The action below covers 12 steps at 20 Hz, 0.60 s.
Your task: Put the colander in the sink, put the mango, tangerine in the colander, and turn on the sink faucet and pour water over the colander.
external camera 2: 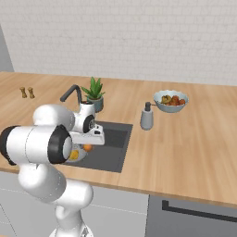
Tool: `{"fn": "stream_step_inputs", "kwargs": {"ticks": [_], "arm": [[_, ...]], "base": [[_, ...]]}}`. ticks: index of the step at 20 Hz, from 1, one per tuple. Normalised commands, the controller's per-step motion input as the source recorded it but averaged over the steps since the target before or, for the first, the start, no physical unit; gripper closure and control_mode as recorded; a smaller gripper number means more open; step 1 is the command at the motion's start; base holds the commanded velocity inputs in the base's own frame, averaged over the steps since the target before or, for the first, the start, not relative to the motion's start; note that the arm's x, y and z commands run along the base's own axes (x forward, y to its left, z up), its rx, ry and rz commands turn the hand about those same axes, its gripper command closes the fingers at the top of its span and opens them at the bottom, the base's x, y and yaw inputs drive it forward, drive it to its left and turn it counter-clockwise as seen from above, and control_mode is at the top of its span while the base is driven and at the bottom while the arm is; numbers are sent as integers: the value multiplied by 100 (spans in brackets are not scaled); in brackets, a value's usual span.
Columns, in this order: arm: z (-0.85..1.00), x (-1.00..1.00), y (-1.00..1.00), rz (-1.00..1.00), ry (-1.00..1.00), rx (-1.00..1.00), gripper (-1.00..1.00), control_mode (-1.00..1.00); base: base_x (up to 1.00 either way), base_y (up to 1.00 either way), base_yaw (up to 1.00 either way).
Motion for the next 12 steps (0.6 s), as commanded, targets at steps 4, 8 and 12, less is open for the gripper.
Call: {"fn": "stream_step_inputs", "kwargs": {"ticks": [4, 8, 12], "arm": [[-6, 10, 55, 0, 0, 0, 100, -100], [-5, 11, 57, 0, 0, 0, 100, -100], [-5, 17, 53, 0, 0, 0, 100, -100]], "base": [[0, 0, 0], [0, 0, 0], [0, 0, 0]]}}
